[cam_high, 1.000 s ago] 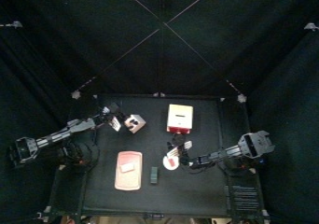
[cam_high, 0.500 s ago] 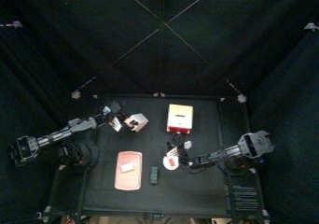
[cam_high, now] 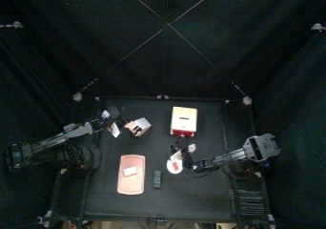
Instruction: Pull out cleaver
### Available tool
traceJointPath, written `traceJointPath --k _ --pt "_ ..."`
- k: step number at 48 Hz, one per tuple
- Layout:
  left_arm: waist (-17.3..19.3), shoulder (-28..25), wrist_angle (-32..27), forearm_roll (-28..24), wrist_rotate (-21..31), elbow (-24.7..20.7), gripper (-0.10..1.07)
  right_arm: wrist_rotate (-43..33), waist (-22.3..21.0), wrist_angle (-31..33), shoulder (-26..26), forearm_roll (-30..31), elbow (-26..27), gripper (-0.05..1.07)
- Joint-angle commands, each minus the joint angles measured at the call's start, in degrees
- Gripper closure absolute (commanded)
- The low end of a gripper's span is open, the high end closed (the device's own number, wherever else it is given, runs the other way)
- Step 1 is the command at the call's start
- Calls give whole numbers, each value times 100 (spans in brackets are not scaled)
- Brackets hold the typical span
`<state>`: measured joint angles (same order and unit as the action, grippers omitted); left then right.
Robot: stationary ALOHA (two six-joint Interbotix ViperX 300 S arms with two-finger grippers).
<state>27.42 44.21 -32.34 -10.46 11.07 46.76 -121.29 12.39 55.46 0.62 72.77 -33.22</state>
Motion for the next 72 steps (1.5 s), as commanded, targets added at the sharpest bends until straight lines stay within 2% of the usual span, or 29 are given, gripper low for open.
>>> traceJointPath --k 1,11,19,25,32,38,46,56,66,72 --pt "-9 176 -26 -35 0 -176 53 -18 -26 9 -97 18 123 25" --pt "-9 562 -352 -70 -9 -202 53 -9 -18 9 -97 18 114 25" --pt "-18 1072 -677 -158 -9 -272 53 -9 -9 9 -97 18 123 25" --pt "-70 1327 -677 -149 -9 -281 53 -9 -9 18 -97 18 123 25" --pt "-158 1389 -668 -114 -9 -272 53 -9 -9 18 -97 18 123 25" --pt "-413 1406 -448 62 -26 -264 53 -9 -9 9 -97 18 114 25" --pt "-993 1397 185 246 -35 -264 53 -9 0 18 -97 18 123 25" --pt "-1995 1072 1239 325 -35 149 53 0 0 0 -97 53 70 25" --pt "-2830 668 2733 211 -53 773 53 9 0 -44 -114 53 26 25" --pt "-3015 580 3814 44 -44 1222 53 0 -18 -35 -88 35 53 25"
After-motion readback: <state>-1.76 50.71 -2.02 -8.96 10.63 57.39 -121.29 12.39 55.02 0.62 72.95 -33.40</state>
